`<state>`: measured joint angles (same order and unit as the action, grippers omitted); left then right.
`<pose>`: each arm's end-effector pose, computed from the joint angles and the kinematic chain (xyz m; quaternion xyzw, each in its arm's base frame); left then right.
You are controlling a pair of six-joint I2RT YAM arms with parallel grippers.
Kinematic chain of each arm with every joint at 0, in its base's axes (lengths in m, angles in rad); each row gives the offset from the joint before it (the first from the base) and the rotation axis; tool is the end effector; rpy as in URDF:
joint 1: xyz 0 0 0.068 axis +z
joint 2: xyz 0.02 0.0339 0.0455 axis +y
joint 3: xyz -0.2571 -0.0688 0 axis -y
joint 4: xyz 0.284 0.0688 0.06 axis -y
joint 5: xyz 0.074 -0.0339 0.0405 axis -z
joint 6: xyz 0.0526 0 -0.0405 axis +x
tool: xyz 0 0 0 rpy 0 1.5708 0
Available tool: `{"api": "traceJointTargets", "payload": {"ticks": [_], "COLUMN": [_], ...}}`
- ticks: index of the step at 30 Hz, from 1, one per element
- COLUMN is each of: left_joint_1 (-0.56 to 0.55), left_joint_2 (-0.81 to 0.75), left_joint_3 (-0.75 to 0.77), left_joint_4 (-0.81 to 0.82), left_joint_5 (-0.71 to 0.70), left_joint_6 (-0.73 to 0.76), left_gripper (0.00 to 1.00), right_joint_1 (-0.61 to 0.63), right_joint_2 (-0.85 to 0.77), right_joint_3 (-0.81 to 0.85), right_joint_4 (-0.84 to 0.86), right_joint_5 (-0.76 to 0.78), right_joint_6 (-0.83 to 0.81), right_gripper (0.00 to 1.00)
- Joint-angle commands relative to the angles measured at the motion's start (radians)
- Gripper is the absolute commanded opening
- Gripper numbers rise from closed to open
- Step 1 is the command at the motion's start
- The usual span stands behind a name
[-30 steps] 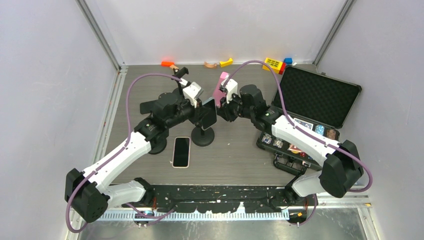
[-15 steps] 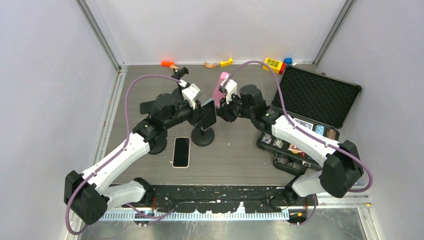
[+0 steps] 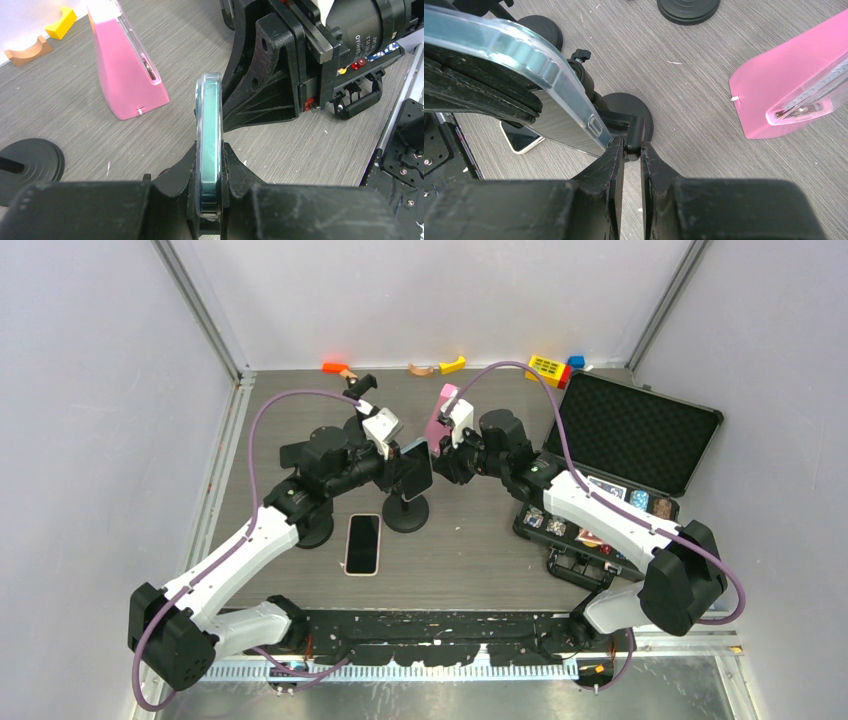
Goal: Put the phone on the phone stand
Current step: Install the phone on the phone stand.
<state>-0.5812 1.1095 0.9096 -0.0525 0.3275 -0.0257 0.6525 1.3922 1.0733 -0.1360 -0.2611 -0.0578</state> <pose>0.2546 -0.1875 0.3152 0.3099 0.7226 -0.3035 0.5382 0.2897 0.2384 0.2796 -0.3571 0.7647 0.2594 0.4695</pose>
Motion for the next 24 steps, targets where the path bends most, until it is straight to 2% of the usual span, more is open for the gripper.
{"api": "traceJointTargets", "payload": {"ticks": [1, 14, 24], "left_joint_1": [0.092, 0.095, 0.096], "left_joint_2": [0.002, 0.011, 0.015], "left_joint_3": [-0.071, -0.069, -0.063], "left_joint_4": [-0.316, -0.320, -0.329], "left_joint_5": [-0.243, -0.254, -0.256], "left_joint_6": [0.134, 0.127, 0.127], "left_gripper": [0.00, 0.00, 0.00], "right_joint_1": [-0.065, -0.064, -0.064], "right_joint_2": [-0.045, -0.045, -0.047], "right_joint_3": [0.020, 0.022, 0.023], "right_joint_4": [-0.122, -0.127, -0.131], "right_joint_5": [0.174, 0.167, 0.165], "right_joint_6": [-0.022, -0.022, -0.024], "right_gripper": [0.09, 0.16, 0.27]}}
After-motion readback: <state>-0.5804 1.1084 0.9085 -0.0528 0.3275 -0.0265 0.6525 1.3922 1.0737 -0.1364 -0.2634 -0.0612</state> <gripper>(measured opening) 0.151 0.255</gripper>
